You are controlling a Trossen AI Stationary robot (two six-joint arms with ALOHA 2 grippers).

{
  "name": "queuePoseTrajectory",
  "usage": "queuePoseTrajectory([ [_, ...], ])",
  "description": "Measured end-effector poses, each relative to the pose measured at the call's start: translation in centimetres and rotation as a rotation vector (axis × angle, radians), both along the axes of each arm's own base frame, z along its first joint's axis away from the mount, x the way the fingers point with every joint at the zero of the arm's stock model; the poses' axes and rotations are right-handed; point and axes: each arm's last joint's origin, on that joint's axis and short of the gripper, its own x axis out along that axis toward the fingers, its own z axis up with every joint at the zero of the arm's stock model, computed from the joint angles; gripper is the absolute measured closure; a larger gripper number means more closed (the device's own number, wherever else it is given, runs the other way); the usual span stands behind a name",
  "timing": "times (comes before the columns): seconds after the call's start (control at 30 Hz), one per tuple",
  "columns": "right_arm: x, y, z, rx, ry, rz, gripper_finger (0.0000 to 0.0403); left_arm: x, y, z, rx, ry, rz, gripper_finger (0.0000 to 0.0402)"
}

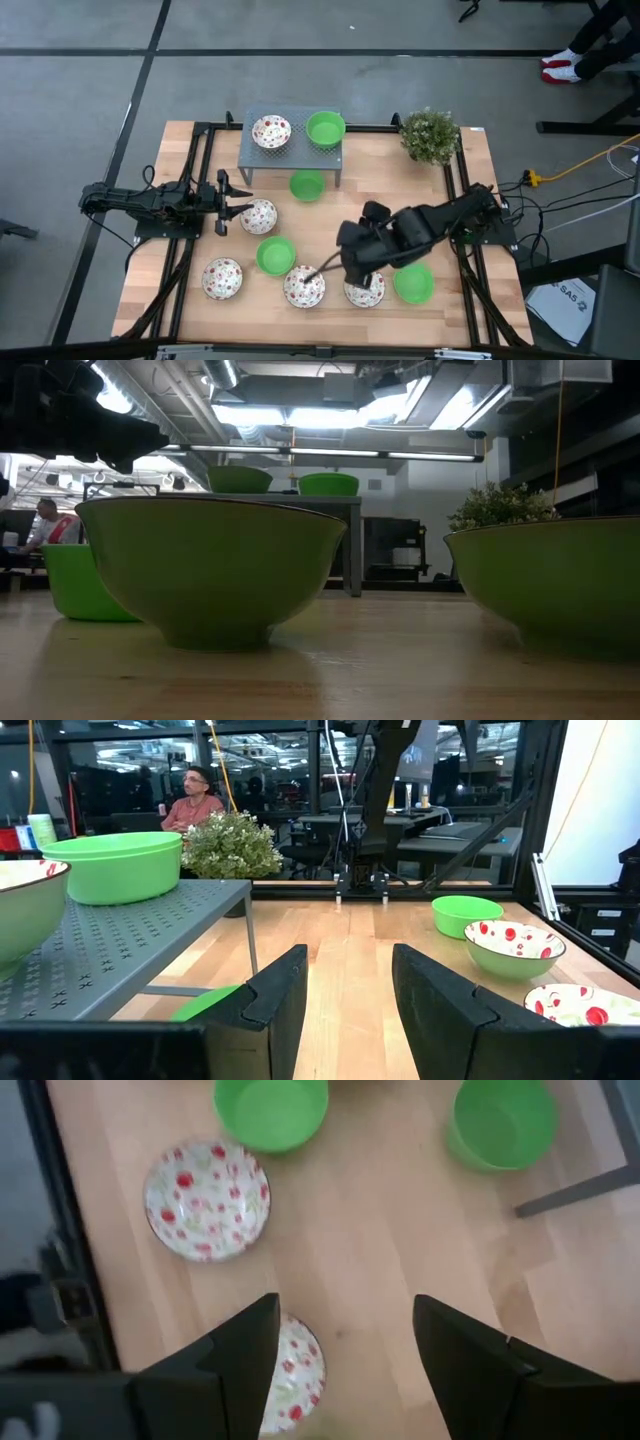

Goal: Pick & Place Mini bowls
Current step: Stack the white patterned bowl on the white patterned bowl on the shelf

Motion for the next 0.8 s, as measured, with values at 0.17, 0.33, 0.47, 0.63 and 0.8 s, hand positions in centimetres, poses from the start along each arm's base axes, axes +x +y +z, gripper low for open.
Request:
queuePoseTrajectory([
  [0.17, -0.7, 1.0, -1.8, -0.019, 0.019, 0.045, 0.0174, 0.0, 0.0, 0.0, 0.000, -0.001, 0.000, 0.0258],
  [0.33, -1.5, 2.2, -4.6, 0.085, 0.003, 0.111, 0.0174, 0.0, 0.0, 0.0, 0.000, 0.000, 0.000, 0.0258],
  [0.47, -2.2, 2.4, -8.2, 0.154, 0.027, 0.121, 0.0174, 0.0, 0.0, 0.0, 0.000, 0.000, 0.000, 0.0258],
  [0.63, -2.6, 2.3, -13.3, 0.204, 0.056, 0.116, 0.0174, 0.0, 0.0, 0.0, 0.000, 0.000, 0.000, 0.0258],
  [0.8, -3.1, 3.1, -17.1, 0.268, 0.044, 0.185, 0.0174, 0.0, 0.0, 0.0, 0.000, 0.000, 0.000, 0.0258],
])
